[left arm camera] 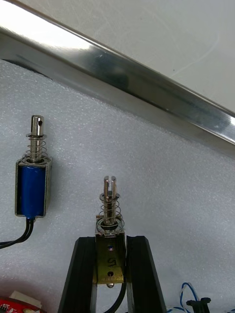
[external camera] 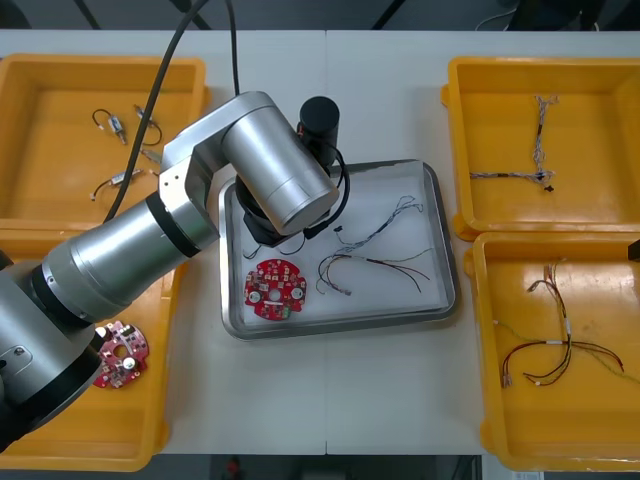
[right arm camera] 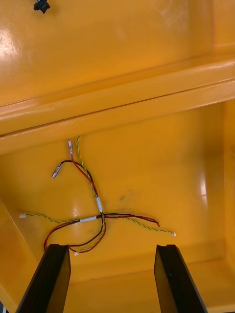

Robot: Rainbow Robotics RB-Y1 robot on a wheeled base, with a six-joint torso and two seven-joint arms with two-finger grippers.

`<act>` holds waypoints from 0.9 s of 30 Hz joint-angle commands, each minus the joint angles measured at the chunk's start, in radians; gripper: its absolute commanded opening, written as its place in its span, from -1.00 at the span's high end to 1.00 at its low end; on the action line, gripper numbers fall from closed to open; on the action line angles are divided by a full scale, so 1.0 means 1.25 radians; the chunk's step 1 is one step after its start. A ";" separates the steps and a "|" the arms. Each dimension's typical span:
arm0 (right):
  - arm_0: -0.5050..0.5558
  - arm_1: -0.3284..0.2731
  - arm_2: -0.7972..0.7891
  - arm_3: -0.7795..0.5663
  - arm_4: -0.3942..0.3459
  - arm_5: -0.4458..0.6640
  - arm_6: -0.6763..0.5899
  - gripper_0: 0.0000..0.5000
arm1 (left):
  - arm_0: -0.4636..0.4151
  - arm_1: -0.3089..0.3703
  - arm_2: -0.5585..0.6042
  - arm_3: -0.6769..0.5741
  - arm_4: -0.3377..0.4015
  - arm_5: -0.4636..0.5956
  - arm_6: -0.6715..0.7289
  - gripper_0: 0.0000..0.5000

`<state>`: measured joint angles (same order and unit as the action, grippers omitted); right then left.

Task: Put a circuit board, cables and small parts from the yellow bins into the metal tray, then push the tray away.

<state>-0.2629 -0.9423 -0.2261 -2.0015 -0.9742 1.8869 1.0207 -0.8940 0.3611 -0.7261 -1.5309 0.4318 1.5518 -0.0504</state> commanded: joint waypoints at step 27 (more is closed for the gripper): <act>0.008 -0.001 -0.025 -0.021 0.006 -0.004 -0.016 -1.00 | -0.100 0.071 0.132 -0.140 0.199 0.186 -0.041 -1.00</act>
<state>-0.2629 -0.9423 -0.2261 -2.0017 -0.9742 1.8869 1.0207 -0.9457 0.3969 -0.6335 -1.6392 0.6191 1.7347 -0.0504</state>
